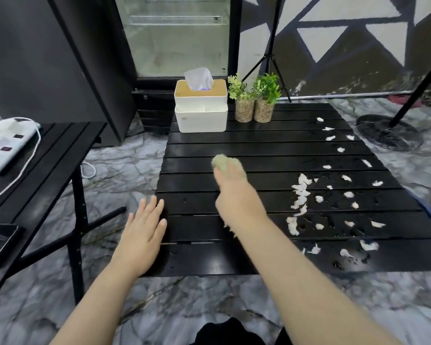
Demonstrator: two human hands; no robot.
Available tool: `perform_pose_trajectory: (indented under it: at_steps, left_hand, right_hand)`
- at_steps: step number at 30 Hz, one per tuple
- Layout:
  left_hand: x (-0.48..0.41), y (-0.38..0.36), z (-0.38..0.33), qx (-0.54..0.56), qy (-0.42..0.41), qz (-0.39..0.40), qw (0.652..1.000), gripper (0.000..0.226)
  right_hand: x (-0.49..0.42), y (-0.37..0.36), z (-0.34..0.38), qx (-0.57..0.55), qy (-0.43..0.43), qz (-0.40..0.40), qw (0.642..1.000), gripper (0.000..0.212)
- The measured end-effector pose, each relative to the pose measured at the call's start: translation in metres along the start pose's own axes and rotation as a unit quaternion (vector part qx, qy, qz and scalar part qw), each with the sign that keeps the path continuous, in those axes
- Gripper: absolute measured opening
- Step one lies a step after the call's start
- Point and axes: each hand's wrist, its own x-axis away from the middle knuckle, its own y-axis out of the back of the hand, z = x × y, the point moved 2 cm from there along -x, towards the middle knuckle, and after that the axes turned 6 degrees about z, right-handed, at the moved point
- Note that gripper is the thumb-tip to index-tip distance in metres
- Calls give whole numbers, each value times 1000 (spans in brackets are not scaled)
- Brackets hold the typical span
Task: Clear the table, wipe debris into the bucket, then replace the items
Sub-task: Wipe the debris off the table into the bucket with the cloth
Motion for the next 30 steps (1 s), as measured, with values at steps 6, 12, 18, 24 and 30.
perform_pose_trajectory:
  at_steps: [6,12,18,24,30]
  left_hand:
    - [34,-12,4,37,9,5,999,49]
    - [33,-12,6,12,25,12,1000,49]
    - [32,-13,5,20,24,8,999,49]
    - [33,-12,9,14,31,15,999,49]
    - [35,-4,0,-62,77,15,995,52]
  right_hand:
    - [73,-87,43,138,84,62,985,50]
    - [62,-35,-54,165,-58,-12,985,52]
    - [64,-27,-17,40,3,-83,996,57]
    - [82,-75,13,159,87,32,983,46]
    - [109,-19,-99,191,40,-7,981,46]
